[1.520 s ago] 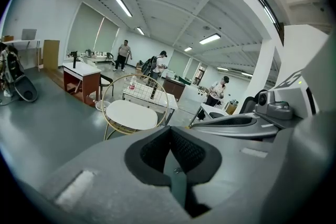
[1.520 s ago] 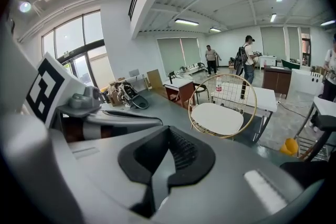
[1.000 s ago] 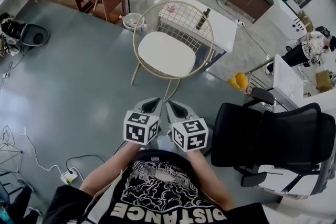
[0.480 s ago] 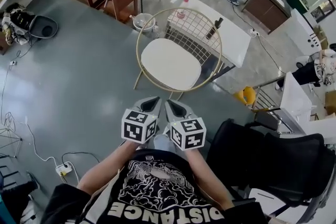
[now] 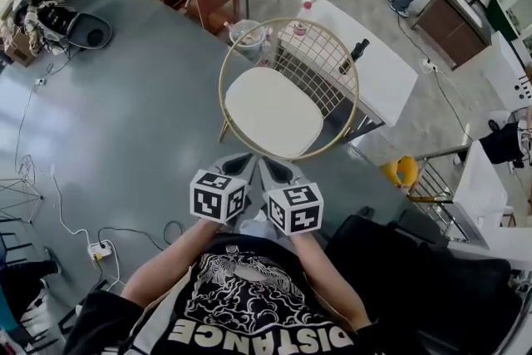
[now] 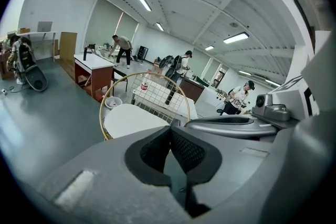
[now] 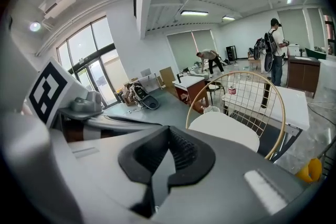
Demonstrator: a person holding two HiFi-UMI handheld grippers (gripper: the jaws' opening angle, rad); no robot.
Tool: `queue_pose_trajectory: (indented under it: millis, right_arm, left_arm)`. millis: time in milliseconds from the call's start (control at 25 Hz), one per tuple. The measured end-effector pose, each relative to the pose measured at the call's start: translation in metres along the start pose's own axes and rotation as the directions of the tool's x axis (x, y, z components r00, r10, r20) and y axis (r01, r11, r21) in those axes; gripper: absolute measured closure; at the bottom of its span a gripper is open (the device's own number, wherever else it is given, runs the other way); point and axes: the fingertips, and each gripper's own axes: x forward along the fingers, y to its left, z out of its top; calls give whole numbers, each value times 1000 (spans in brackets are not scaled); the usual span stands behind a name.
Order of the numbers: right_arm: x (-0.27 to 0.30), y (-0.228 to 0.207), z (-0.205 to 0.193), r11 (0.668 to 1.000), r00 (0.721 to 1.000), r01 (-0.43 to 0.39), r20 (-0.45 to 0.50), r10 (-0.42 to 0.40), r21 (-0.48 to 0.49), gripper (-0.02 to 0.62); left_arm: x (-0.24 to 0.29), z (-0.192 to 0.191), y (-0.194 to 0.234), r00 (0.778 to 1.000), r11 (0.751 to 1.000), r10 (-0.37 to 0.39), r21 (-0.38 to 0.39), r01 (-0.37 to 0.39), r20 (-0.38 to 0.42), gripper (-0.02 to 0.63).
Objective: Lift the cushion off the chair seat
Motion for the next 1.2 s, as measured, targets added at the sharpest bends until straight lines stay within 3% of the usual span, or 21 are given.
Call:
queue_pose_trajectory:
  millis: [520,840,1040,1200]
  right_arm:
    - [14,-30,16,996,996,-84,8,84,-3,597]
    - [38,-39,28,995,996,-93,15,93,21,597]
    - [54,-47,34,996,996,-89,14,90,-9,597]
    - [83,-51,36,997,997,-72,-32,70,-36,597]
  left_arm:
    - [27,16,1,1000,1000,24,-20,-24,20,609]
    - [49,17,26,997,993,-65,-91,70,50,608]
    - [78,6,50,985,963,-152,-212,167,86,608]
    - [98,0,91,974,920,-195,-322,224,119,607]
